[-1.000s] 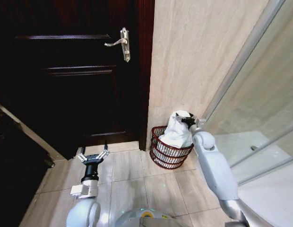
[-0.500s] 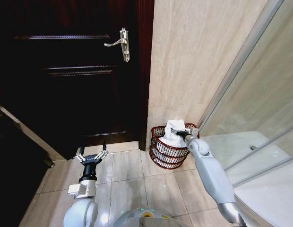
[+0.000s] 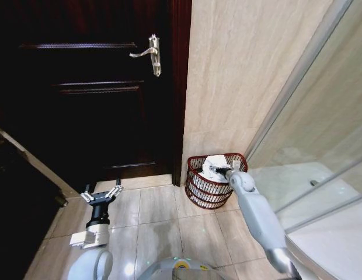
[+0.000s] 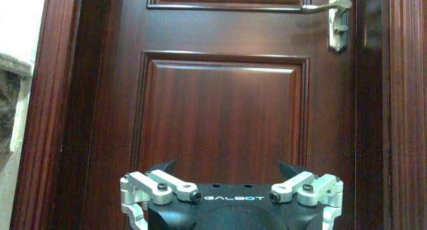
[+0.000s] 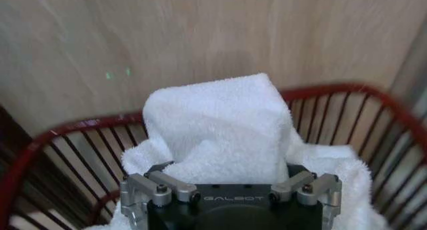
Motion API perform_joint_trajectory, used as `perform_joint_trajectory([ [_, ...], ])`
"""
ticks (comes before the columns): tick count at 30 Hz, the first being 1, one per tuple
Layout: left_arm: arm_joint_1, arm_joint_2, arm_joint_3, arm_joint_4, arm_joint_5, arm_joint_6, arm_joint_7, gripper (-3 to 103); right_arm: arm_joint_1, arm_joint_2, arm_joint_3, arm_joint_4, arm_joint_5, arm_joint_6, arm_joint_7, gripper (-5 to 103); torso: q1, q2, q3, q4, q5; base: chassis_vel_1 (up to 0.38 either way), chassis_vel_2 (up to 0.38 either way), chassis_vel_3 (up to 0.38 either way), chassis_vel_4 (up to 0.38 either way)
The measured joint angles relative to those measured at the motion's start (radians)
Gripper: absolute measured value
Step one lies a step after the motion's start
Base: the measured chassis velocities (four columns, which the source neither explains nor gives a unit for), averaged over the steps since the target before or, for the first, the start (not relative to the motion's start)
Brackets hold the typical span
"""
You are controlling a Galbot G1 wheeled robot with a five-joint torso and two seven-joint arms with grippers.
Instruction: Discard the used towel into the hamper.
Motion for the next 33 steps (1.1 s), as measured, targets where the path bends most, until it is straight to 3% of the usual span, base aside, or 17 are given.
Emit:
perform_joint_trajectory([
  [8, -0.036, -0.002, 0.006, 0.003, 0.000, 0.021, -0.006, 100, -0.018, -0.007, 0.021, 0.209, -0.012, 0.035, 0.056, 100, 0.000, 0.000, 0.000, 0.0000, -0.0005, 0.000, 0.000, 0.000, 0.000],
  [14, -0.028, -0.005, 0.037, -0.003, 0.026, 0.028, -0.009, 100, 0.096, 0.024, -0.002, 0.023, -0.060, 0.127, -0.005, 100, 0.000, 0.000, 0.000, 0.0006, -0.0005, 0.000, 0.000, 0.000, 0.000],
  [20, -0.029, -0.005, 0.053, -0.015, 0.046, 0.033, -0.015, 100, 0.116, 0.039, -0.012, -0.109, -0.066, 0.132, -0.032, 100, 0.000, 0.000, 0.000, 0.0005, -0.0004, 0.000, 0.000, 0.000, 0.000],
  [24, -0.033, -0.004, 0.057, -0.032, 0.048, 0.046, -0.016, 100, 0.056, 0.033, -0.007, -0.101, -0.052, 0.105, -0.027, 100, 0.000, 0.000, 0.000, 0.0003, -0.0003, 0.000, 0.000, 0.000, 0.000],
  [33, -0.047, -0.004, 0.076, -0.036, 0.058, 0.056, -0.016, 100, -0.029, 0.027, 0.015, -0.045, 0.050, -0.029, 0.031, 100, 0.000, 0.000, 0.000, 0.0002, -0.0007, 0.000, 0.000, 0.000, 0.000],
])
